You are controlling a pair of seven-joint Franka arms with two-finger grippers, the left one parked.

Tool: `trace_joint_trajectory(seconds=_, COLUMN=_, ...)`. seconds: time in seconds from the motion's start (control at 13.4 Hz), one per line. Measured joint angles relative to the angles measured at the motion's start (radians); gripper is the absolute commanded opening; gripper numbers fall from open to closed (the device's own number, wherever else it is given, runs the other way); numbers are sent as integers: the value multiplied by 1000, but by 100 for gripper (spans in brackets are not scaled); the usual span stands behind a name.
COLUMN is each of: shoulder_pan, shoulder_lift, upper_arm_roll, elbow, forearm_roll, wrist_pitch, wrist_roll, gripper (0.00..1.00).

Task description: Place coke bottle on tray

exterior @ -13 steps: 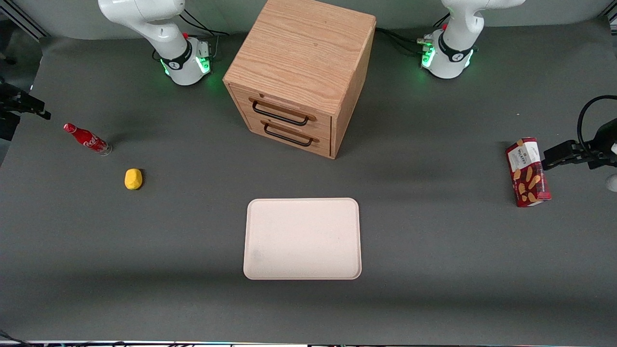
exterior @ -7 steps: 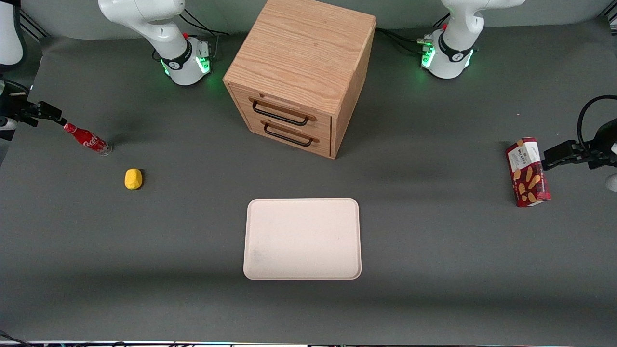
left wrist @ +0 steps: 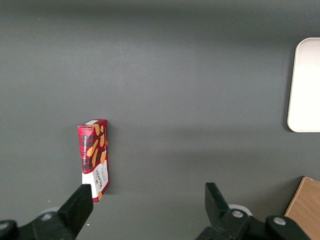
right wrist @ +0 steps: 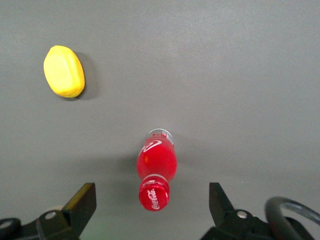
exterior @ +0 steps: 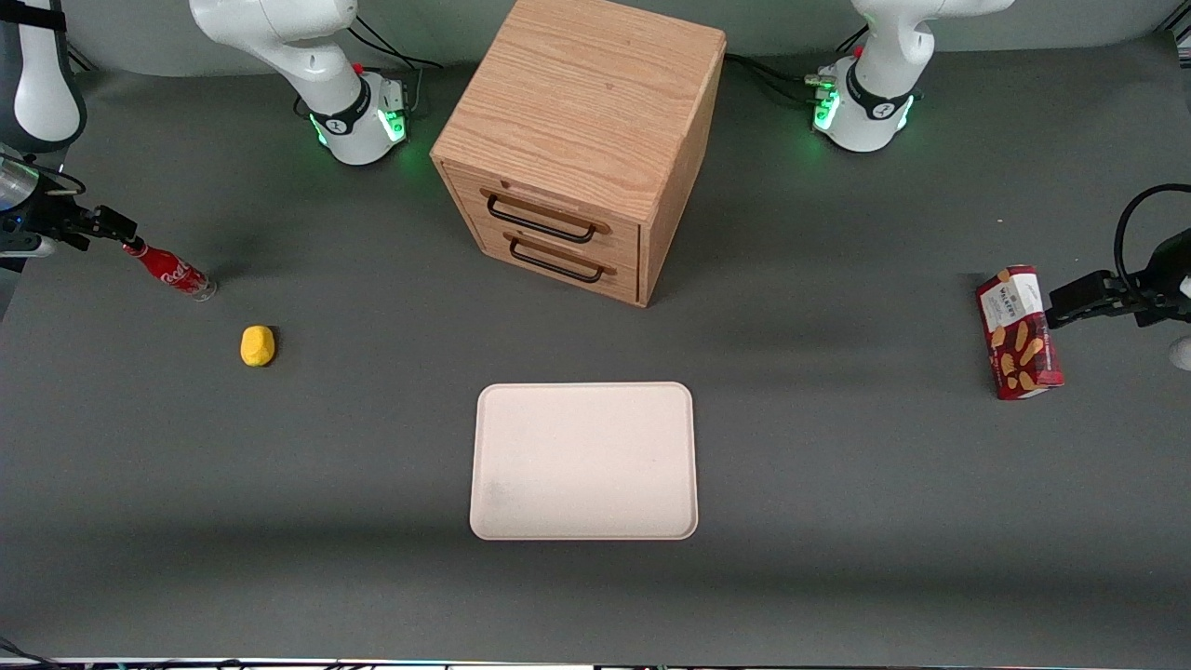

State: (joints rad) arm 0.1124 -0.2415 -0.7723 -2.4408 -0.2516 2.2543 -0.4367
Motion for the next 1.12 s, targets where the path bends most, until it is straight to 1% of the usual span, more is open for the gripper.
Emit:
trace_joint_trajectory(seconds=0.52, shoulder_pan=0, shoulder_lift=22, upper_arm_roll=-7, elbow=-28, forearm_roll=0, wrist_pitch=9, wrist_roll=0, gripper=100)
trace_joint_trajectory(seconds=0.9, shoulder_pan=0, shoulder_lift=47, upper_arm_roll=-7, elbow=-41, forearm_roll=0, wrist_pitch=60, wrist_roll=0, gripper=100)
trace_joint_trajectory(seconds=0.97, shoulder_pan=0, shoulder_lift=50, upper_arm_roll=-7, elbow=-43, forearm_roll=0, wrist_pitch=62, wrist_roll=0, gripper=97)
trace_joint_trajectory(seconds=1.05, shoulder_pan=0, shoulder_lift=51, upper_arm_roll=-7, elbow=-44, forearm_roll=0, wrist_pitch=62, wrist_roll=0, gripper=78)
trace_joint_trajectory(seconds=1.12, shoulder_pan=0, shoulder_lift=51, upper_arm_roll=-7, elbow=-44, forearm_roll=0, wrist_pitch=62, wrist_roll=0, gripper=51)
